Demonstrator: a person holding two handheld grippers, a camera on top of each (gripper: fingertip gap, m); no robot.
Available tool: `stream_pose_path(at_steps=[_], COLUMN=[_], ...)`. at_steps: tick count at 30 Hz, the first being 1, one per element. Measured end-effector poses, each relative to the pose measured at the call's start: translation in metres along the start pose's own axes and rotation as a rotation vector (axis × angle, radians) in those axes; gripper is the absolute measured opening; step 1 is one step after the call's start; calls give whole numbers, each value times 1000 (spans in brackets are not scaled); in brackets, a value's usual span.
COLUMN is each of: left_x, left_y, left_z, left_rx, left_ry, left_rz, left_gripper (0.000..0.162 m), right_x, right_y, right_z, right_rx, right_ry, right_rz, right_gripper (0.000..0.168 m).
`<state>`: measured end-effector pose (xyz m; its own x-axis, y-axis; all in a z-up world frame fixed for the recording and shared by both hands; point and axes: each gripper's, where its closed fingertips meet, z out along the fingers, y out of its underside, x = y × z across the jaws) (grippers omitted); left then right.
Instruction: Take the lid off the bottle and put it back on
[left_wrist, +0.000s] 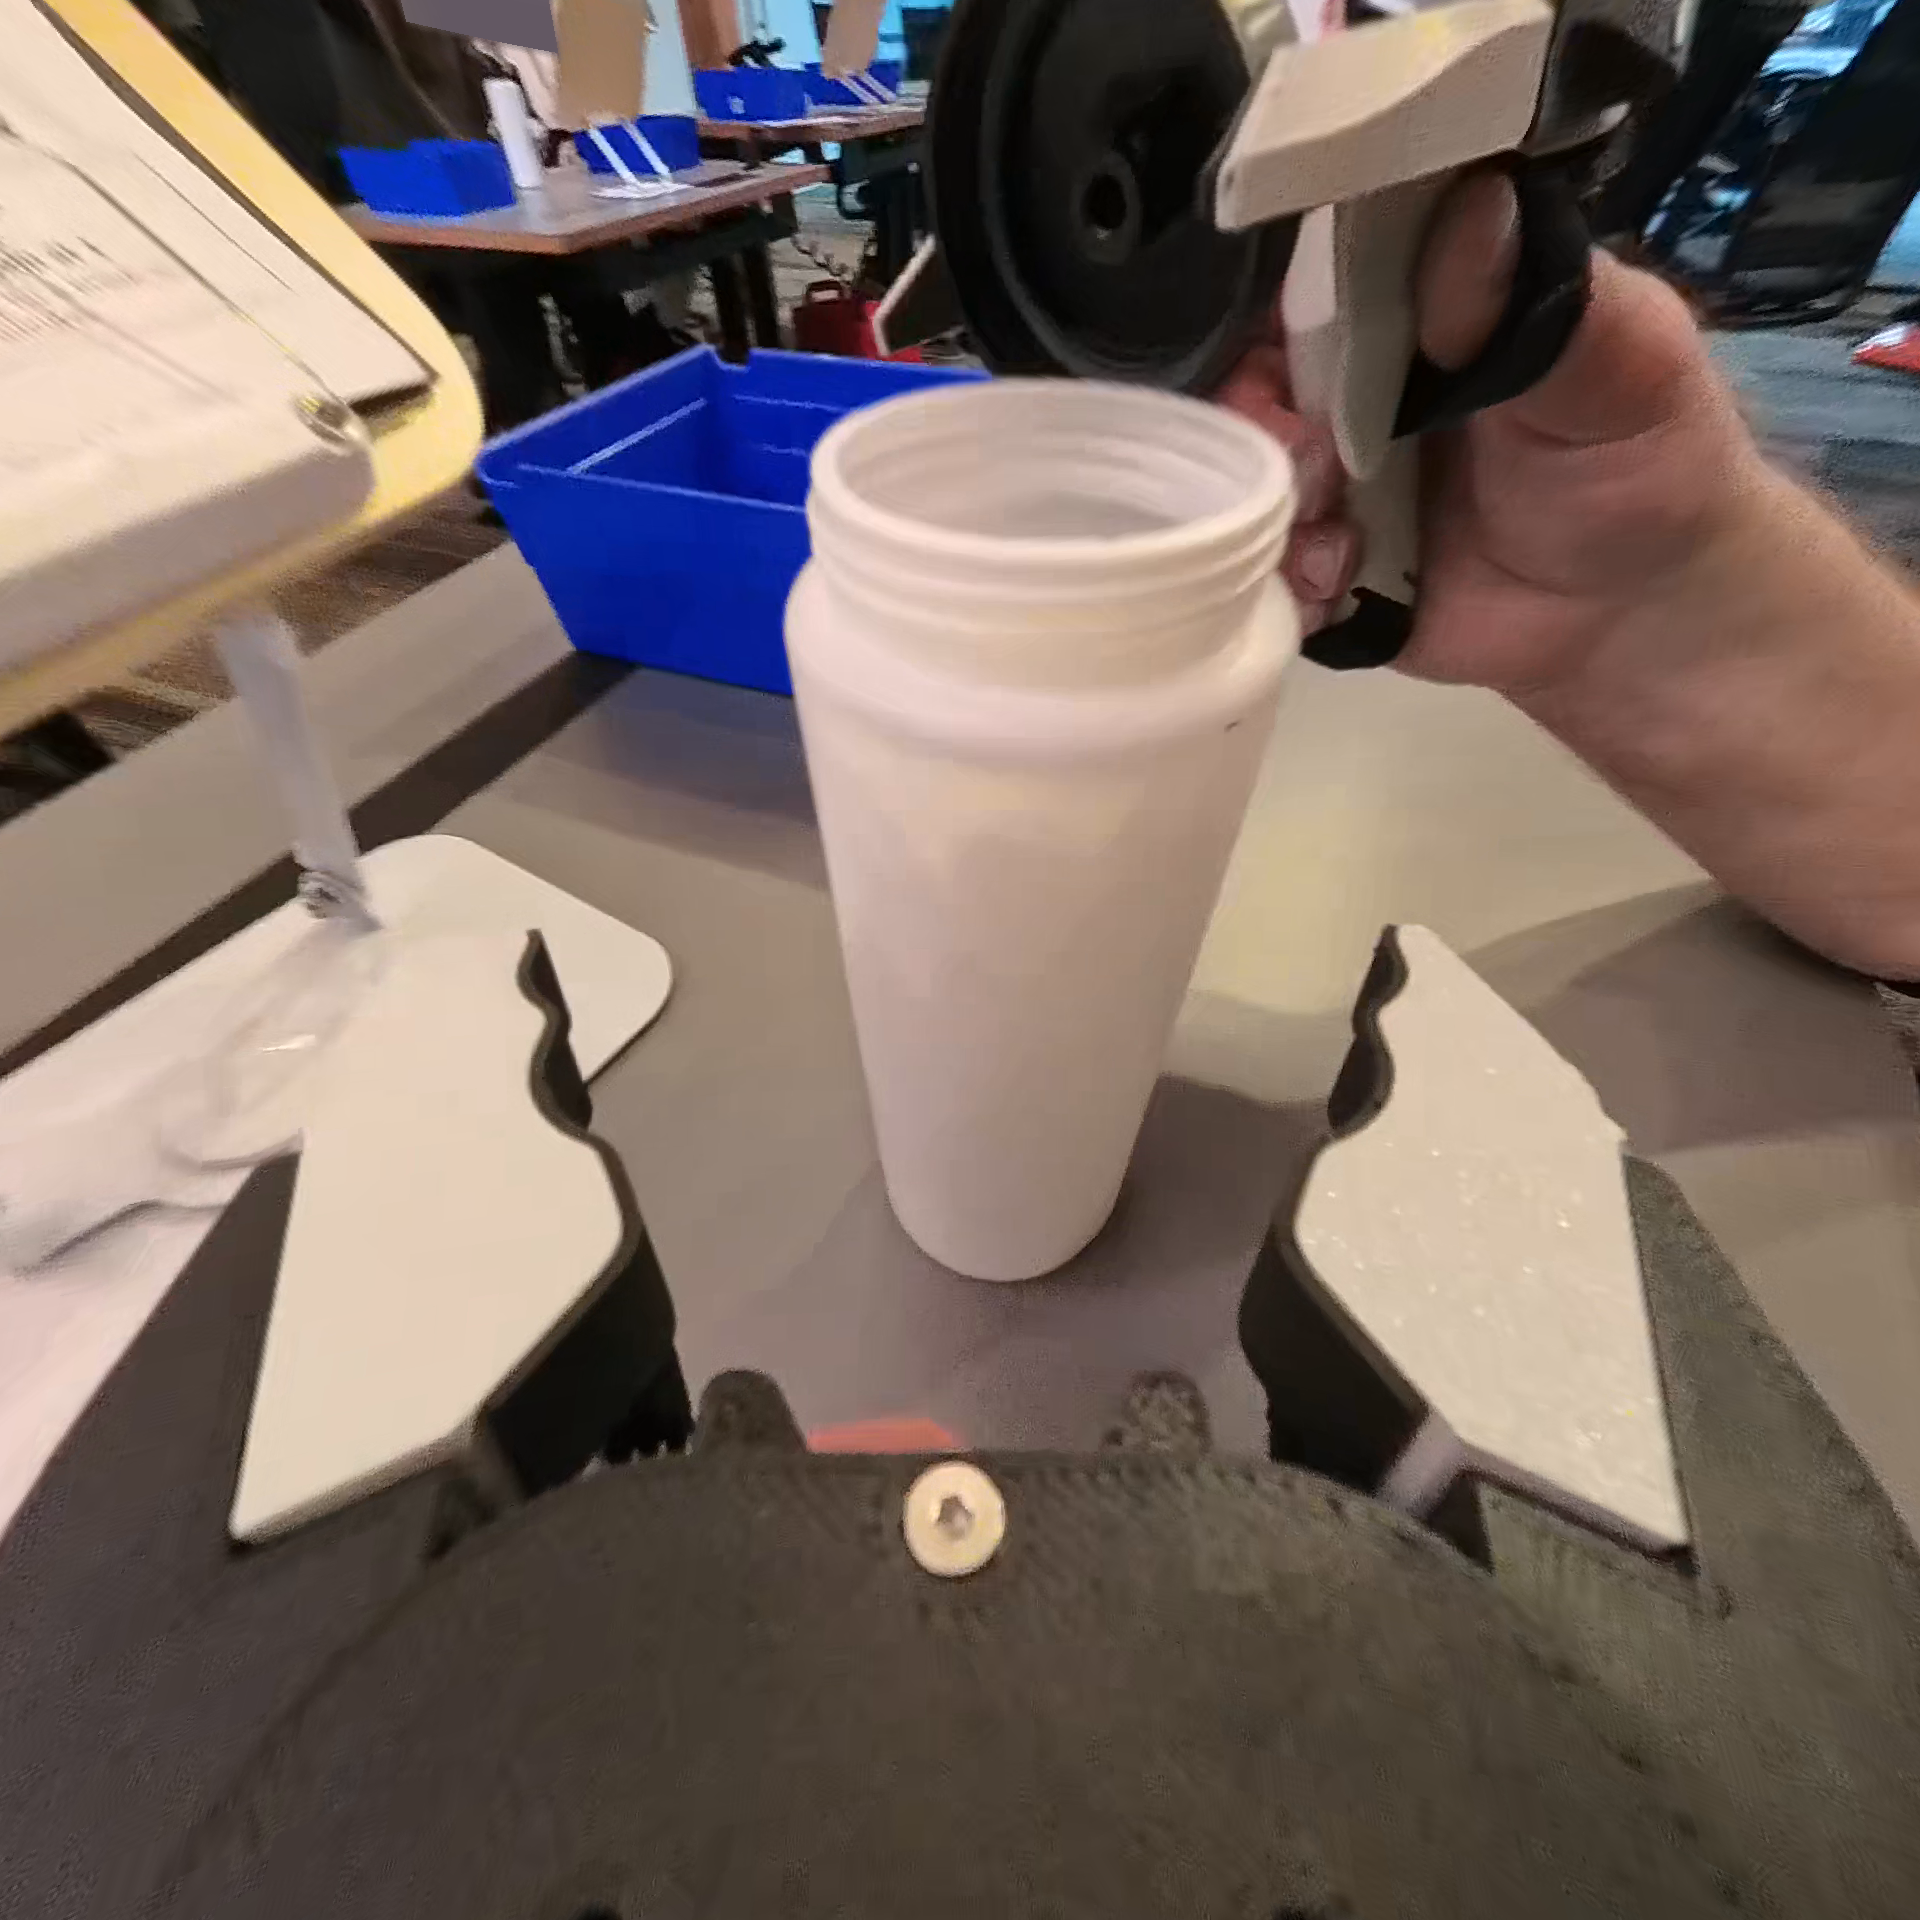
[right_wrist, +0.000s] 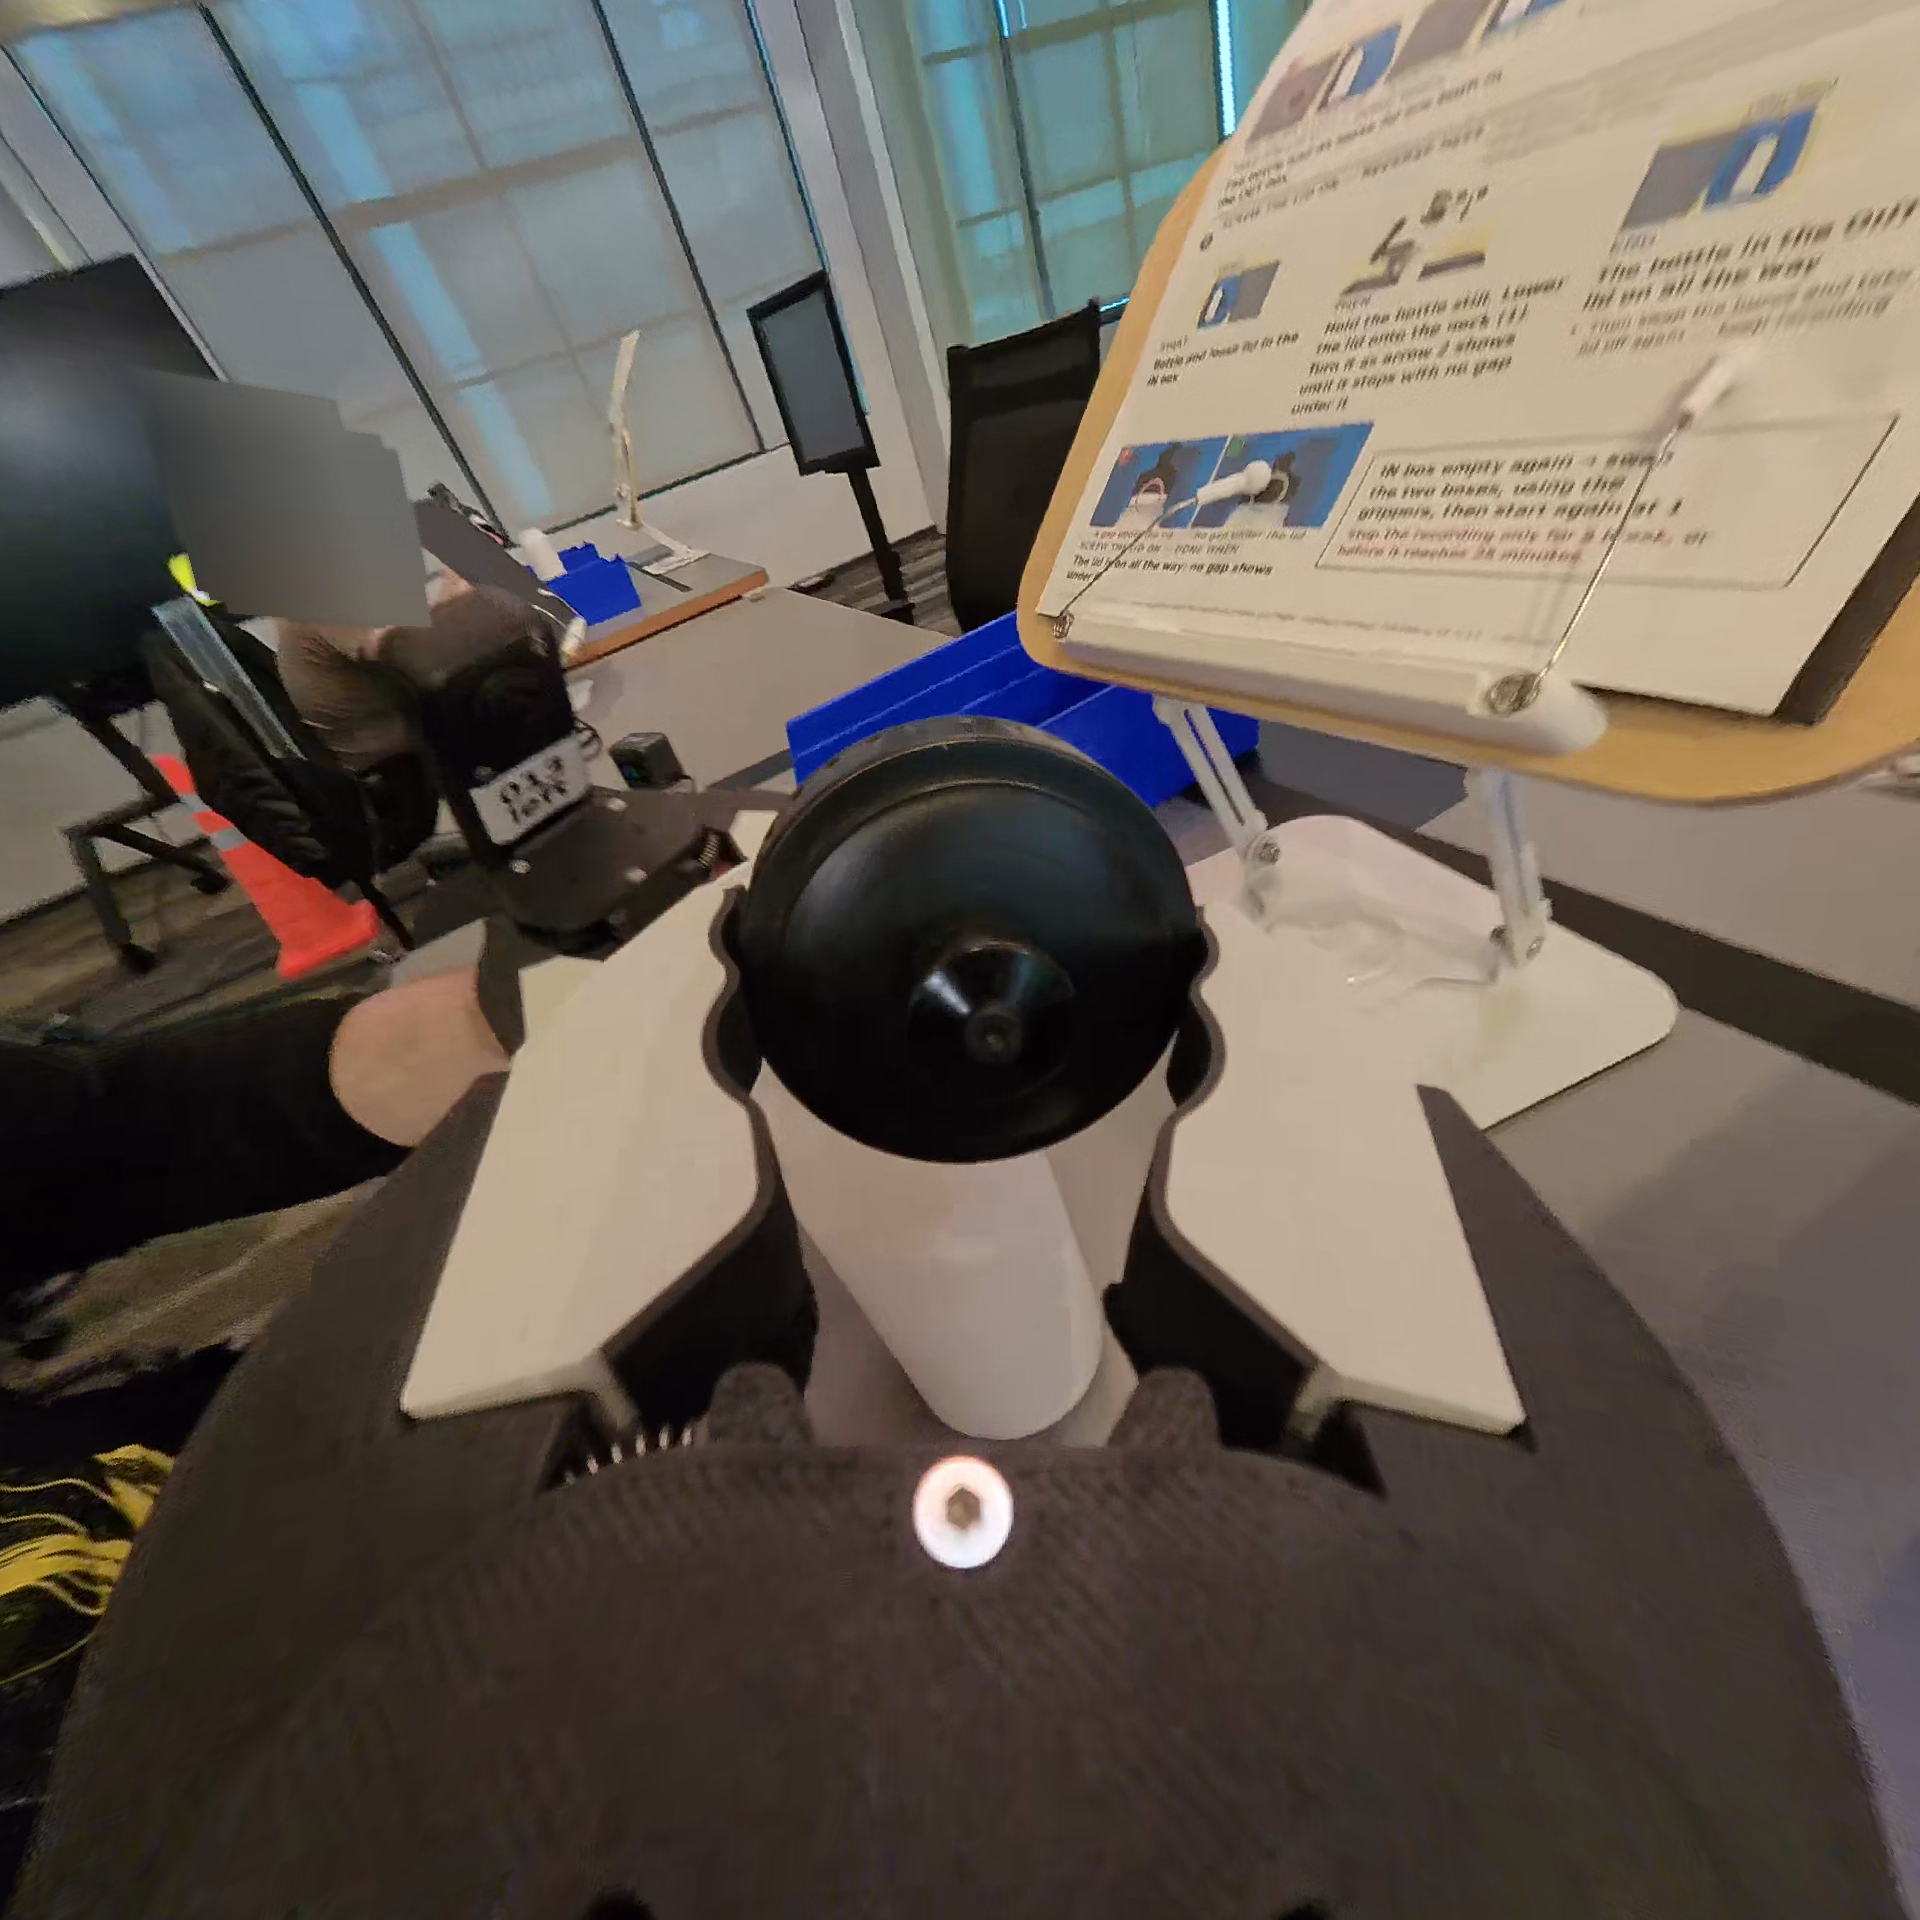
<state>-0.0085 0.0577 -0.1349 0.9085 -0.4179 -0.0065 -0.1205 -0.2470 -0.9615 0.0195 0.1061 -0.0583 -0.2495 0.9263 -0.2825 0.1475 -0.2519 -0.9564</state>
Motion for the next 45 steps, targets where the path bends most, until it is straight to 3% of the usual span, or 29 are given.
stream_pose_path(at_steps=[1,8,12,19,24,33,40,45], left_x=[1,12,19,18,17,17,17,17], left_y=[4,19,23,22,21,20,19,19], left_z=[6,39,50,54,56,58,58,58], left_rx=[0,-14,-7,8,-3,20,41,44], left_ry=[21,110,145,156,165,194,206,216], left_rz=[-12,-16,-2,13,37,38,31,31], left_gripper=[138,128,104,102,101,100,101,100], right_x=[3,17,20,26,20,-26,-34,-25], right_y=[4,25,32,31,8,-9,16,40], right_z=[2,15,19,16,4,16,27,32], right_rx=[-5,-30,-40,-33,-27,-542,-993,-1219], right_ry=[-12,-50,-69,-73,-81,-273,-422,-378], right_rz=[24,140,177,195,94,-302,-496,-619], right_gripper=[78,78,78,78,78,78,78,78])
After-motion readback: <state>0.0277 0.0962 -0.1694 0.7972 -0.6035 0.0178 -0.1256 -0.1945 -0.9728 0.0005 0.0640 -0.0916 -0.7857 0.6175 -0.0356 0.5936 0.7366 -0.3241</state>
